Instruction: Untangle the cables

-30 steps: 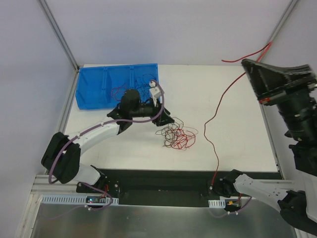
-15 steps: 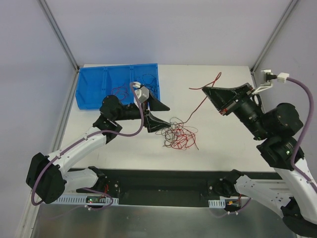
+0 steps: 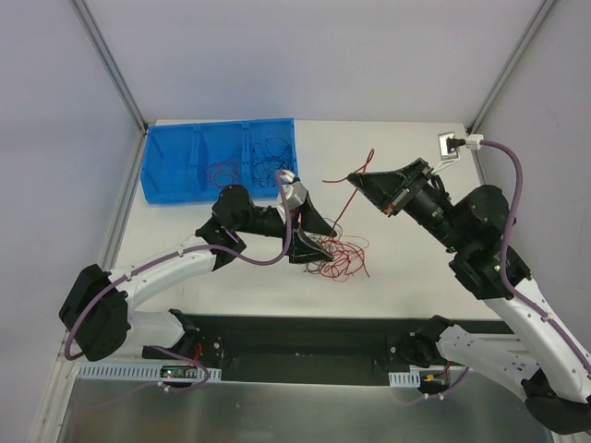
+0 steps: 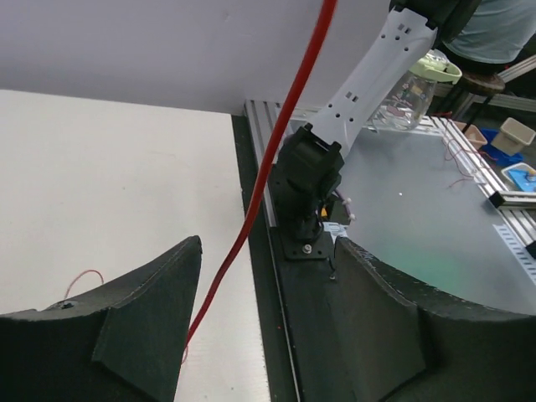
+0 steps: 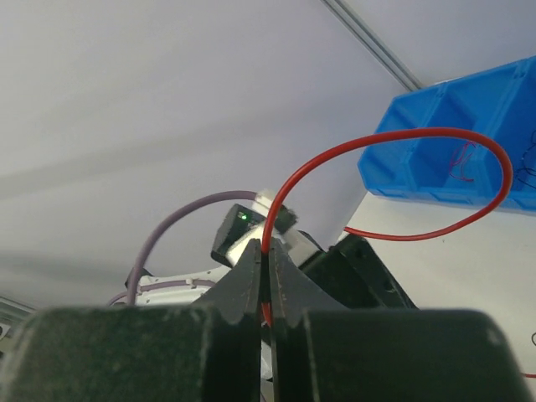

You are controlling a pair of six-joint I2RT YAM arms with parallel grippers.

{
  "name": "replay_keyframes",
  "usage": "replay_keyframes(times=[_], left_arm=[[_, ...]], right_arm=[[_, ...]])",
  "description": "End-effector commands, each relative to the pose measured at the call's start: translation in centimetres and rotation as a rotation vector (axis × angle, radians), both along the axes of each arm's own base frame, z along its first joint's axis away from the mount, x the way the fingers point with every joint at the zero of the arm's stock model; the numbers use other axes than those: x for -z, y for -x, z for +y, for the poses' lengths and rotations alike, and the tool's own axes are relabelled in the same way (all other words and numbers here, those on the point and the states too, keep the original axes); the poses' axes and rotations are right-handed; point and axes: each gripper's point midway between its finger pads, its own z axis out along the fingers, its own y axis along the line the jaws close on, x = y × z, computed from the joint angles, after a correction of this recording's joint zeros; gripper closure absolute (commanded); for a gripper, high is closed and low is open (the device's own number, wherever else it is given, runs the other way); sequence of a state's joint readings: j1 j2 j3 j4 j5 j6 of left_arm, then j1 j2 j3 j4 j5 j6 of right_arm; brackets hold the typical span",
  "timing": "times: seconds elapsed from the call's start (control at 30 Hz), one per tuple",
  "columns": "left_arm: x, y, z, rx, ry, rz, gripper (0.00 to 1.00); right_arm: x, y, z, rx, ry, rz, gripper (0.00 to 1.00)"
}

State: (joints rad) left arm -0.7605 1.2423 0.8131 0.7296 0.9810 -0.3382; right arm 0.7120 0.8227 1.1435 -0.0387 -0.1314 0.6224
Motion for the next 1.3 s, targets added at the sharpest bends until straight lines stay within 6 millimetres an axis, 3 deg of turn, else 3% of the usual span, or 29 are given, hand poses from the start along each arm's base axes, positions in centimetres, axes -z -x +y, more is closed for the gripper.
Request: replay_keyframes(times=[0.0, 0.13, 0.27, 0.3, 0.37, 0.5, 0.6, 0.7, 0.8, 1.1, 1.27], left_arm=[[-0.6, 0.9, -0.6, 0.075, 0.022, -0.018, 0.44], [-0.3, 0.9, -0.8, 0.085, 0.005, -0.005, 0.65], [-0.5, 1.1, -0.7, 0.101, 0.007, -0.025, 0.93], [-0.6, 1.2, -0.6, 0.098, 0.006, -0.029, 1.00], [-0.5, 1.0, -0.5, 0.081, 0.005, -0.042, 1.00], [-0.6, 0.8, -0.5, 0.062, 0.001, -0.041, 1.00], [-0.2, 0.3, -0.7, 0.036, -0.019, -0.020, 1.00], [0.3, -0.3, -0.9, 0.016, -0.063, 0.008, 1.00], [0.9, -0.6, -1.3, 0.023, -0.089, 0.038, 1.00], [2.8, -1.5, -1.7, 0.002, -0.155, 0.053, 1.00], [2.8, -1.5, -1.7, 0.006, -0.161, 0.057, 1.00]], right_arm=[[-2.9, 1.2, -0.5, -0.029, -0.095, -0.068, 0.99], [-2.2, 1.4, -1.1, -0.010, -0.091, -0.062, 1.00], [-0.2, 1.3, -1.6, 0.021, -0.039, -0.051, 1.00], [1.1, 1.0, -2.1, 0.051, 0.003, -0.028, 1.00], [4.6, 0.3, -3.3, 0.127, 0.132, 0.030, 0.94], [13.8, -0.7, -7.3, 0.272, 0.542, 0.196, 0.63], [19.8, 0.7, -9.0, 0.223, 0.798, 0.322, 0.41], [23.1, 2.4, -10.1, 0.149, 0.944, 0.391, 0.32], [22.5, 2.9, -10.5, 0.131, 0.953, 0.332, 0.27], [15.7, 1.7, -13.6, 0.296, 0.983, 0.187, 0.20], [14.0, 0.7, -20.8, 0.629, 1.236, 0.307, 0.18]])
